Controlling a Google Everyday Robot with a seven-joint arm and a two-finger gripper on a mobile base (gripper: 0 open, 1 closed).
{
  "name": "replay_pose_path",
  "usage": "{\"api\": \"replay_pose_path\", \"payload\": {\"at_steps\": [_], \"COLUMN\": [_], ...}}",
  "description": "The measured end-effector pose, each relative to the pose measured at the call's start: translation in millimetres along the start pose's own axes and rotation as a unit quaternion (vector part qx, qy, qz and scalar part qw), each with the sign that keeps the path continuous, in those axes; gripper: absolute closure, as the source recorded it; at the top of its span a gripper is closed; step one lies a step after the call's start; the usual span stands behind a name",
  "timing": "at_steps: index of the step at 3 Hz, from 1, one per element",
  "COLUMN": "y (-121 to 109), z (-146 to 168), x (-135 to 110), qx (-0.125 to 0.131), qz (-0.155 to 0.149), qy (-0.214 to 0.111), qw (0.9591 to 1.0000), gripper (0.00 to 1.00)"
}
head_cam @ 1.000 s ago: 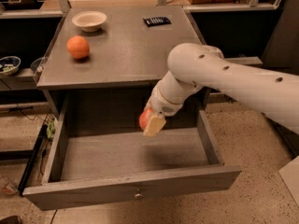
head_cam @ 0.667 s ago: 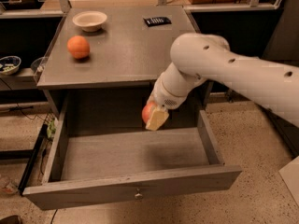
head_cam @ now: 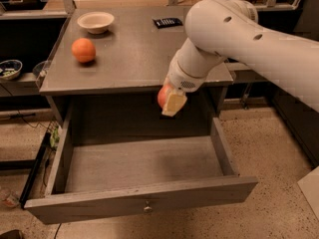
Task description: Pick apple from top drawer and place on counter
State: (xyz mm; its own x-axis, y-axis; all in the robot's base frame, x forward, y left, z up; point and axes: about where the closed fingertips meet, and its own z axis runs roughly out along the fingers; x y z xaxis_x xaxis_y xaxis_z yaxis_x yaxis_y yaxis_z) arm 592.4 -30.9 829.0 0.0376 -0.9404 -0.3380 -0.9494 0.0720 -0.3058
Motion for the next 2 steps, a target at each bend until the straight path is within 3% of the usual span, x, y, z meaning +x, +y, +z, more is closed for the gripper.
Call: {"api": "replay_pose_path", "payload": {"at_steps": [1, 2], "y": [-0.2, -22.3], "z": [-0.2, -25.7], "x": [0.1, 10.3], "qx": [0.000, 0.038], "qz": [0.000, 0.009], "qy": [0.000, 0.013], "qw": [1.0000, 0.9992], "gripper": [1.00, 1.00]}}
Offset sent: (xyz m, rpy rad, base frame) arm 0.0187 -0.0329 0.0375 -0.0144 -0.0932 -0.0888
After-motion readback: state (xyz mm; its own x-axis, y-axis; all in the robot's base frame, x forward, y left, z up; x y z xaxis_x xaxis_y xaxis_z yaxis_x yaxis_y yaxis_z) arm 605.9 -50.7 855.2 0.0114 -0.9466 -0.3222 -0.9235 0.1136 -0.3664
